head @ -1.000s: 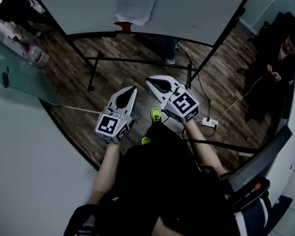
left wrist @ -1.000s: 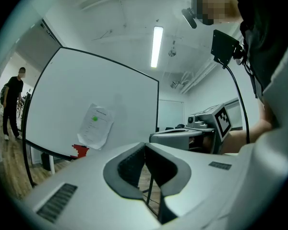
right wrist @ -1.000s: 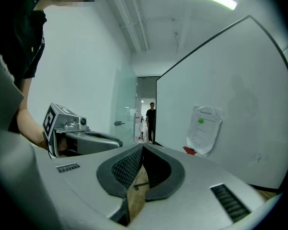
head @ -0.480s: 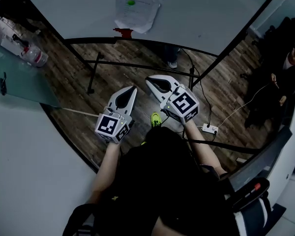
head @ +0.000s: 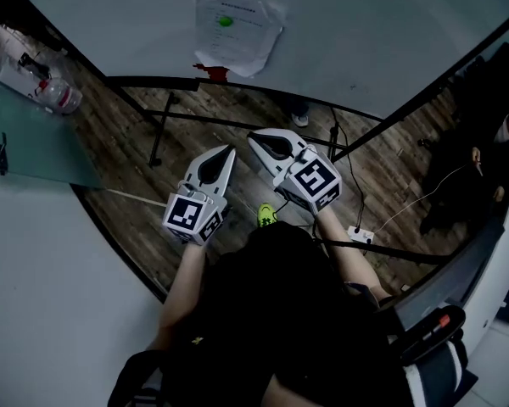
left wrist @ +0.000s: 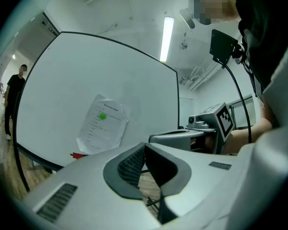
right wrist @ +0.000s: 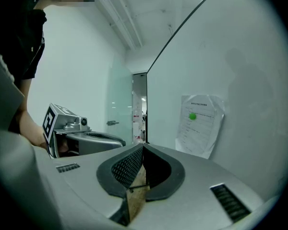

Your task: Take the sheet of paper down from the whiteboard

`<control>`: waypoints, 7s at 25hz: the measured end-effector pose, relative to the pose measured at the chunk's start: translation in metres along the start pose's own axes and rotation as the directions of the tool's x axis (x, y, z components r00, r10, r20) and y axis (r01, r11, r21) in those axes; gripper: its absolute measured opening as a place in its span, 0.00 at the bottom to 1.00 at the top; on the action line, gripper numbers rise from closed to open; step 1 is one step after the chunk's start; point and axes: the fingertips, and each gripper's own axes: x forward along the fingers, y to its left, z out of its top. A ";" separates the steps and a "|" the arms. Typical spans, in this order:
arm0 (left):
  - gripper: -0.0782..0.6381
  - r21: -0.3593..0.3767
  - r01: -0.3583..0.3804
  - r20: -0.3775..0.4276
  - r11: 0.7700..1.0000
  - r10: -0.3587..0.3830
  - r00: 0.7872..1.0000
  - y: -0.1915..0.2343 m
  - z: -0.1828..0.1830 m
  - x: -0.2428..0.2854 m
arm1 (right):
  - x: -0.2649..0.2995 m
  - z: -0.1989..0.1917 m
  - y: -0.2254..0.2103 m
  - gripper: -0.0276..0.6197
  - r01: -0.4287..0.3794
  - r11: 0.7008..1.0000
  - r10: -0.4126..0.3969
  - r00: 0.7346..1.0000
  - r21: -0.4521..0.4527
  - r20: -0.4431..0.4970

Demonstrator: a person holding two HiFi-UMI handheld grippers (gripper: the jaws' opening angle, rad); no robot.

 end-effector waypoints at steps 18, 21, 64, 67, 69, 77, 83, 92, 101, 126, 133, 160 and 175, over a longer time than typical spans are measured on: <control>0.15 0.039 -0.088 0.002 0.995 0.088 0.996 0.050 0.007 0.076 | 0.040 0.008 -0.079 0.09 -0.064 0.997 0.064 0.998 -0.038 0.006; 0.15 0.050 -0.090 0.007 0.995 0.089 0.996 0.051 0.013 0.082 | 0.042 0.012 -0.083 0.09 -0.070 0.997 0.070 0.998 -0.046 0.008; 0.32 0.250 -0.082 0.032 0.965 0.076 0.997 0.136 0.072 0.181 | 0.078 0.066 -0.185 0.26 0.200 0.960 -0.197 0.980 -0.196 0.032; 0.36 0.261 -0.096 0.027 0.961 0.092 0.995 0.143 0.076 0.188 | 0.076 0.069 -0.191 0.31 0.224 0.950 -0.224 0.974 -0.216 0.022; 0.37 0.291 -0.117 0.022 0.949 0.116 0.993 0.151 0.078 0.192 | 0.075 0.070 -0.195 0.31 0.237 0.945 -0.239 0.971 -0.227 0.018; 0.42 0.347 -0.231 0.065 0.909 0.222 0.973 0.170 0.096 0.199 | 0.070 0.080 -0.202 0.33 0.298 0.919 -0.301 0.953 -0.257 0.029; 0.45 0.371 -0.273 0.056 0.888 0.272 0.961 0.180 0.091 0.208 | 0.069 0.083 -0.207 0.33 0.307 0.908 -0.315 0.949 -0.286 0.019; 0.47 0.444 -0.331 0.060 0.833 0.341 0.938 0.186 0.088 0.214 | 0.061 0.096 -0.212 0.34 0.358 0.866 -0.371 0.928 -0.348 0.031; 0.45 0.523 -0.360 0.098 0.773 0.365 0.926 0.186 0.088 0.219 | 0.057 0.101 -0.218 0.34 0.379 0.839 -0.405 0.914 -0.391 0.017; 0.37 0.556 -0.350 0.124 0.754 0.340 0.932 0.177 0.084 0.223 | 0.053 0.103 -0.228 0.34 0.376 0.779 -0.455 0.890 -0.502 -0.041; 0.37 0.559 -0.347 0.130 0.753 0.333 0.934 0.176 0.086 0.222 | 0.061 0.101 -0.230 0.25 0.363 0.703 -0.511 0.856 -0.611 -0.080; 0.35 0.562 -0.339 0.122 0.754 0.330 0.936 0.176 0.088 0.220 | 0.062 0.105 -0.234 0.07 0.373 0.735 -0.497 0.865 -0.567 -0.075; 0.30 0.563 -0.331 0.122 0.758 0.319 0.940 0.174 0.088 0.220 | 0.061 0.106 -0.236 0.07 0.377 0.743 -0.495 0.866 -0.553 -0.075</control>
